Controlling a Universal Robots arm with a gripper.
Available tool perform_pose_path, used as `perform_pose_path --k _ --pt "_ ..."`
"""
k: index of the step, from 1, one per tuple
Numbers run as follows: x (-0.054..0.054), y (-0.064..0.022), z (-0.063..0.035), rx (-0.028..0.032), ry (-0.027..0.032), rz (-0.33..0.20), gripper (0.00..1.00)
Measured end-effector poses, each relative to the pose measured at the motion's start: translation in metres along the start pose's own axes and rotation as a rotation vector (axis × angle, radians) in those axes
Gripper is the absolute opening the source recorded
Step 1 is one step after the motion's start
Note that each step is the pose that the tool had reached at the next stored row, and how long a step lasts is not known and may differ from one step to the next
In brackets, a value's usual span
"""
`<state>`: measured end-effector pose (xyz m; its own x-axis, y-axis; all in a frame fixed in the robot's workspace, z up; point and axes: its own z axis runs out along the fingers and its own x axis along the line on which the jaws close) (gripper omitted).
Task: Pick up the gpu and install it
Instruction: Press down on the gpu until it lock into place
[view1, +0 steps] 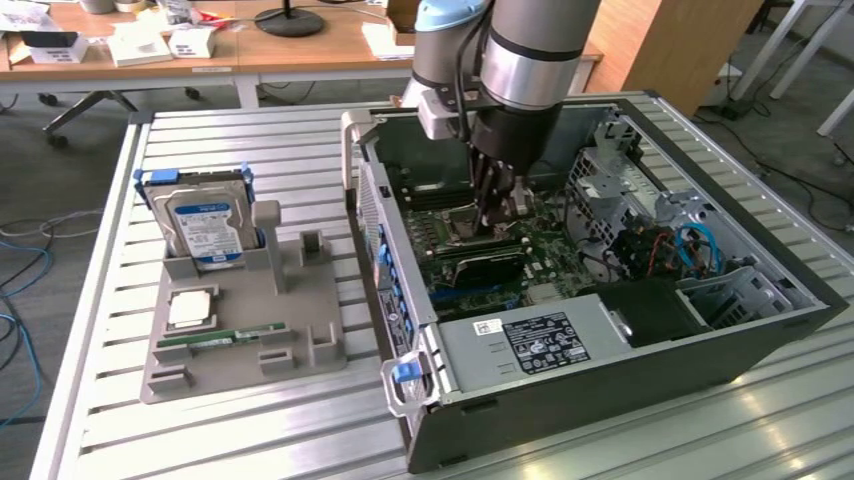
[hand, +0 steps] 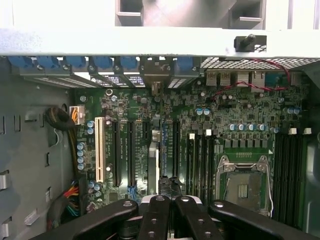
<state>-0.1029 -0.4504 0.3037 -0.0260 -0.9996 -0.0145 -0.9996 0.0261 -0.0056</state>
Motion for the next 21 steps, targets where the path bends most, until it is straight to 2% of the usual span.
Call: perform_pose_path --k 6,21 --pt "0.000 0.0031 0.0021 0.0001 0.0018 0.000 0.11" --pt "0.000 0.0057 0.0186 0.0002 0.0049 0.001 0.11"
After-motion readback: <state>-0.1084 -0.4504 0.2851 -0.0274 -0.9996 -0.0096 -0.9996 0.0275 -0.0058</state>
